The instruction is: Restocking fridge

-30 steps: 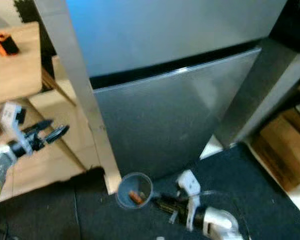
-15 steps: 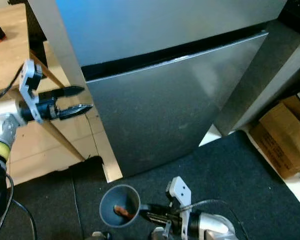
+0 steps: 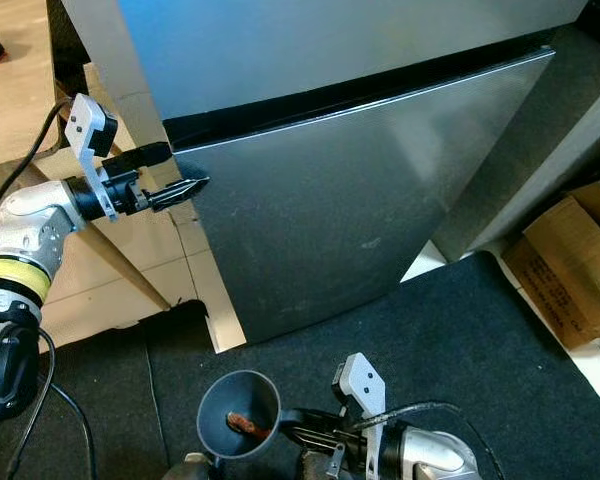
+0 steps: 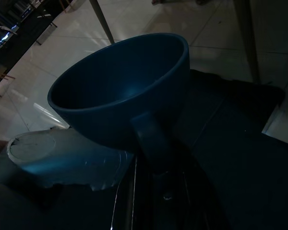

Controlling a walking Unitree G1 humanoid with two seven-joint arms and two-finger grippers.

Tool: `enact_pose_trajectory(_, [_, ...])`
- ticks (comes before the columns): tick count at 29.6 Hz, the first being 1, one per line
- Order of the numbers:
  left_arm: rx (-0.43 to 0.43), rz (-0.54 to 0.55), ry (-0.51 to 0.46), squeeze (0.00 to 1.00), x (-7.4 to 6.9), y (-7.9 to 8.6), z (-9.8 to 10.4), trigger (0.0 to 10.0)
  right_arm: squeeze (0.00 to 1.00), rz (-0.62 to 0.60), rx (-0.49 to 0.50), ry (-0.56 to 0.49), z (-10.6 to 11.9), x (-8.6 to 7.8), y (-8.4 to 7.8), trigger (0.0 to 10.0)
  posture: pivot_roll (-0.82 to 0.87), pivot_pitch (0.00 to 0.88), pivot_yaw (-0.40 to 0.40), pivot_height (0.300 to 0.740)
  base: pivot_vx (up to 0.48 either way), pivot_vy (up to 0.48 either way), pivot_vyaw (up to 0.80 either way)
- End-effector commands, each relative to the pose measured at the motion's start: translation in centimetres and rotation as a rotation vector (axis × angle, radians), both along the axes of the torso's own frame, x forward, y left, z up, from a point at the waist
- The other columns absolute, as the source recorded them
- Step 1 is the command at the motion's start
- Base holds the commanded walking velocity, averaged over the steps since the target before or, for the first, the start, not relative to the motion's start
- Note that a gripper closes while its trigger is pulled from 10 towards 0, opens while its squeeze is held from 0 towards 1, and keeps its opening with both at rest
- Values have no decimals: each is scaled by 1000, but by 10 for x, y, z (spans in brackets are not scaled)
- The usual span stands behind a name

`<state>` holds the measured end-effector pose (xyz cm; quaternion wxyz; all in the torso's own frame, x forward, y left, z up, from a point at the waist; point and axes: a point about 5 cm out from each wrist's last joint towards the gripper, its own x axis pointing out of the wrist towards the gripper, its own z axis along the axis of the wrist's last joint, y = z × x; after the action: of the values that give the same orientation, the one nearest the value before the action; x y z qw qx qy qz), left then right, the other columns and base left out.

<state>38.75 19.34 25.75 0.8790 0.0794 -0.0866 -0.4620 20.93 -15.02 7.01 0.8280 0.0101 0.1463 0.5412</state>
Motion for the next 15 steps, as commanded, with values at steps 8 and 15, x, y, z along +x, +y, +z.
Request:
enact_pose_trajectory(8, [-45, -158, 55, 0, -2, -27, -12, 10000, 0, -3, -6, 19, 2, -6, -2, 10000, -146, 334, 27, 740, 0, 0, 0])
enact_pose_trajectory(15, [-107, -661, 99, 0, -33, -61, -3, 10000, 0, -3, -7, 9, 4, -2, 0, 10000, -133, 322, 25, 740, 0, 0, 0])
